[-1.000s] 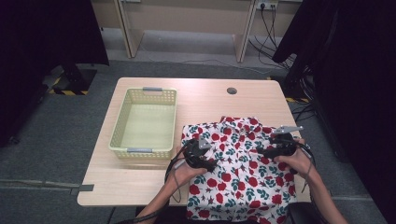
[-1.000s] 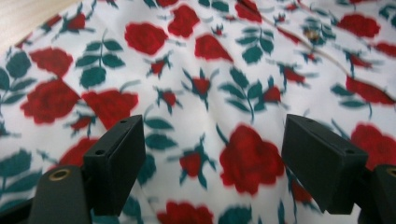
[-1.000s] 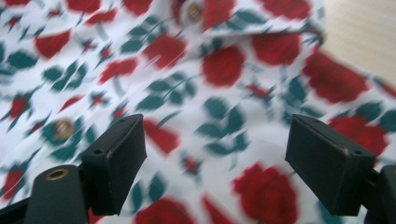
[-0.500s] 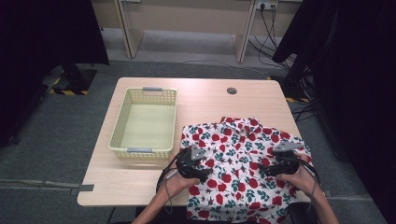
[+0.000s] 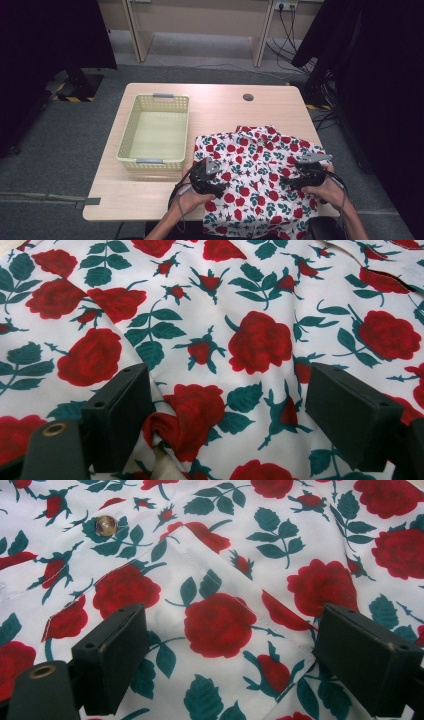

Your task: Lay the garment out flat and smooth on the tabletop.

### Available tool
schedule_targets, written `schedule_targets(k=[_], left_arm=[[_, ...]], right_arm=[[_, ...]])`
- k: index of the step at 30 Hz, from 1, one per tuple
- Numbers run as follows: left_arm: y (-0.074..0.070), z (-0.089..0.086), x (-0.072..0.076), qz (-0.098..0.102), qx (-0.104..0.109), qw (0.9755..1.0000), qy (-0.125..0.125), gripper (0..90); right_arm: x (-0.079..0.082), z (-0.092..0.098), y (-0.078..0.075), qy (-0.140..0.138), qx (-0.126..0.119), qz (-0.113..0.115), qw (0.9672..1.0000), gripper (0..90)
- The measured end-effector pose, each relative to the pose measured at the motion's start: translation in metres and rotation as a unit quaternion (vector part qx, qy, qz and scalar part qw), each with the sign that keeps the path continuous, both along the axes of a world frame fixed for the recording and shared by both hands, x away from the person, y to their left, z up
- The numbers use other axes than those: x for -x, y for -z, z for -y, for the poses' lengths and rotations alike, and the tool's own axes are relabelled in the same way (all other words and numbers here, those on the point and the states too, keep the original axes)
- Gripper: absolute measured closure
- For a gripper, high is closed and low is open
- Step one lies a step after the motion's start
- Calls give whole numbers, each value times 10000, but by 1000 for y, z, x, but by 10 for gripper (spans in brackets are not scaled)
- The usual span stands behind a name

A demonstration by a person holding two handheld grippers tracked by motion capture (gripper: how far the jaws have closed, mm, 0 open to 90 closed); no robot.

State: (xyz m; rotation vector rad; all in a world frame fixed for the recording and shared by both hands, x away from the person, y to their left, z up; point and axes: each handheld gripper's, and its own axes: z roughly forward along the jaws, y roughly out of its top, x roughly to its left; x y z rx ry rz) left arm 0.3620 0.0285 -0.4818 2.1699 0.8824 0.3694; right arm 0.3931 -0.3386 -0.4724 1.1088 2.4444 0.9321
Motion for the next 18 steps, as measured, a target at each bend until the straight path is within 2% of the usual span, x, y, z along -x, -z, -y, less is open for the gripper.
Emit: schedule_targets(k=[7, 12, 18], left_arm=[[0, 5, -14, -38, -4, 10000, -38, 174], [0, 6, -22, -30, -2, 10000, -92, 174], [0, 7, -22, -19, 23, 9999, -111, 174]], right_arm=[[-22, 2, -2, -75, 109, -115, 9998, 123], [-39, 3, -2, -113, 98, -109, 9998, 120], [-47, 6, -1, -122, 38, -73, 9999, 125]])
